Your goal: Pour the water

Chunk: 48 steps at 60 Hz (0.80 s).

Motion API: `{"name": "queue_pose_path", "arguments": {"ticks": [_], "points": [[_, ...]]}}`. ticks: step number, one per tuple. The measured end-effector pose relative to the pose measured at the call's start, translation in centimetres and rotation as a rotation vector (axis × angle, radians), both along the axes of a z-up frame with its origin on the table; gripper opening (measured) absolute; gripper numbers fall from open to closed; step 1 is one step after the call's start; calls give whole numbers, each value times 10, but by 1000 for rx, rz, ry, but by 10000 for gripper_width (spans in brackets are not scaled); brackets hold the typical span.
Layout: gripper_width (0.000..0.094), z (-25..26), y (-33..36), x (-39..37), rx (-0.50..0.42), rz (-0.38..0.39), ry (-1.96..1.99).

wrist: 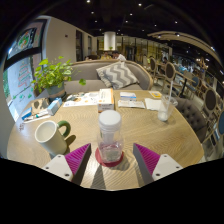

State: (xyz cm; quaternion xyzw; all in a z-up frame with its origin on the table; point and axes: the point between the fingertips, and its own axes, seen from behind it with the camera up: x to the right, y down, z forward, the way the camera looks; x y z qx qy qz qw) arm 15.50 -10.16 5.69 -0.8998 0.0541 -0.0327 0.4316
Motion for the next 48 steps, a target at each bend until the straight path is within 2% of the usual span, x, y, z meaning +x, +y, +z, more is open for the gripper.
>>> {"name": "queue_pose_path", "arguments": {"ticks": [13,25,37,48], "points": [[856,86,-81,-31,-53,-15,-43],[854,146,-135,-64,-39,-43,-44],[855,171,-151,-78,-9,-67,-42],[852,173,-156,-84,-16,-68,-22]]}}
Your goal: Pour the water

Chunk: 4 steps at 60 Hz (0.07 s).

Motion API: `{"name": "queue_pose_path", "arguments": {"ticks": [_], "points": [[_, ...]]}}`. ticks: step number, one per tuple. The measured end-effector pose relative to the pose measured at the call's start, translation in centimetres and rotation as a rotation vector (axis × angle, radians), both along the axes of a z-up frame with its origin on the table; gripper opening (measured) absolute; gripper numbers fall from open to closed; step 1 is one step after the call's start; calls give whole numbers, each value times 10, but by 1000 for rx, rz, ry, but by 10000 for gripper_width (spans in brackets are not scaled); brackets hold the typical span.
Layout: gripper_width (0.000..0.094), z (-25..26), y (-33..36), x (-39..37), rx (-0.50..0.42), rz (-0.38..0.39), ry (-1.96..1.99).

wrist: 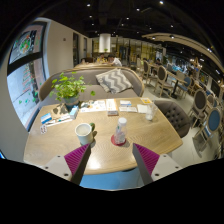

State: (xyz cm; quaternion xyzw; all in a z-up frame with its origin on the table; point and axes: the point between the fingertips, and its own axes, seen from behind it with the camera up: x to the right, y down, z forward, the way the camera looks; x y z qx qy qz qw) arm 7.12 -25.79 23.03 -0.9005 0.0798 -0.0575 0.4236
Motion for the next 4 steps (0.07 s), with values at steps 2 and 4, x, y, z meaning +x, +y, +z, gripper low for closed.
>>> {"name": "queue_pose_path", "arguments": {"ticks": [2,4], "points": [[854,-2,0,1,-8,3,-10],[857,-2,-1,2,-10,6,-23]]}}
